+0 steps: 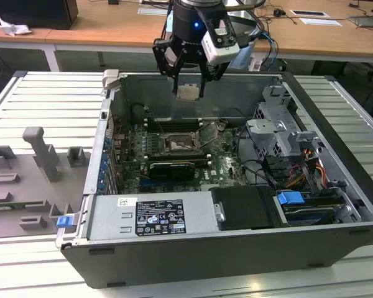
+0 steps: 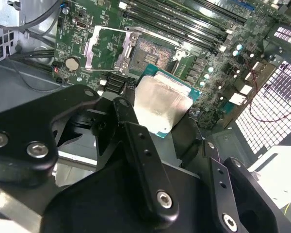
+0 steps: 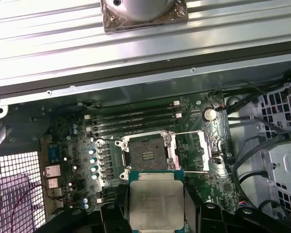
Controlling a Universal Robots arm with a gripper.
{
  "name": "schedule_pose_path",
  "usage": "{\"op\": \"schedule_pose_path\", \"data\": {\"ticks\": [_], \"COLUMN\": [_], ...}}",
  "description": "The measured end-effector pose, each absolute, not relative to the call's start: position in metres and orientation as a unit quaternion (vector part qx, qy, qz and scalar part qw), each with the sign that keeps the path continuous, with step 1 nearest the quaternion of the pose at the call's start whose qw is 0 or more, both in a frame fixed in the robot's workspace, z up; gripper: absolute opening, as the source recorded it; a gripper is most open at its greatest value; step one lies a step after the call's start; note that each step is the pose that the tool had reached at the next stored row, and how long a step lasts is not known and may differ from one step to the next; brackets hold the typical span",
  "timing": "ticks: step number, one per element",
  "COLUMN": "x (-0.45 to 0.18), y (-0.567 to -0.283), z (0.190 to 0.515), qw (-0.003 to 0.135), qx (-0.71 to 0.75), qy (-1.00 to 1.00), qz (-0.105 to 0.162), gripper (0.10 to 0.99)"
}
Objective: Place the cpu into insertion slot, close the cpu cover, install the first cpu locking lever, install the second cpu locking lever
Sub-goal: 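Place the cpu into insertion slot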
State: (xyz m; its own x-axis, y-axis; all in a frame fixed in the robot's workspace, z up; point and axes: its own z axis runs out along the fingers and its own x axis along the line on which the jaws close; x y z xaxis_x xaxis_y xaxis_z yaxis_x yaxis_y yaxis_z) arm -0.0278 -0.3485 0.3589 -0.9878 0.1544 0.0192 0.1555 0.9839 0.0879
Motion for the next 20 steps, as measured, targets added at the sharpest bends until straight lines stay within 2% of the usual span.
{"op": "schedule_pose_path", "data": {"ticks": [20], "x": [-0.0278], "y": [-0.3485], "z": [0.3582], "qw": [0.003], "qx": [-0.142], "qy": [-0.989], "qz": [-0.045], "gripper": [0.541]}}
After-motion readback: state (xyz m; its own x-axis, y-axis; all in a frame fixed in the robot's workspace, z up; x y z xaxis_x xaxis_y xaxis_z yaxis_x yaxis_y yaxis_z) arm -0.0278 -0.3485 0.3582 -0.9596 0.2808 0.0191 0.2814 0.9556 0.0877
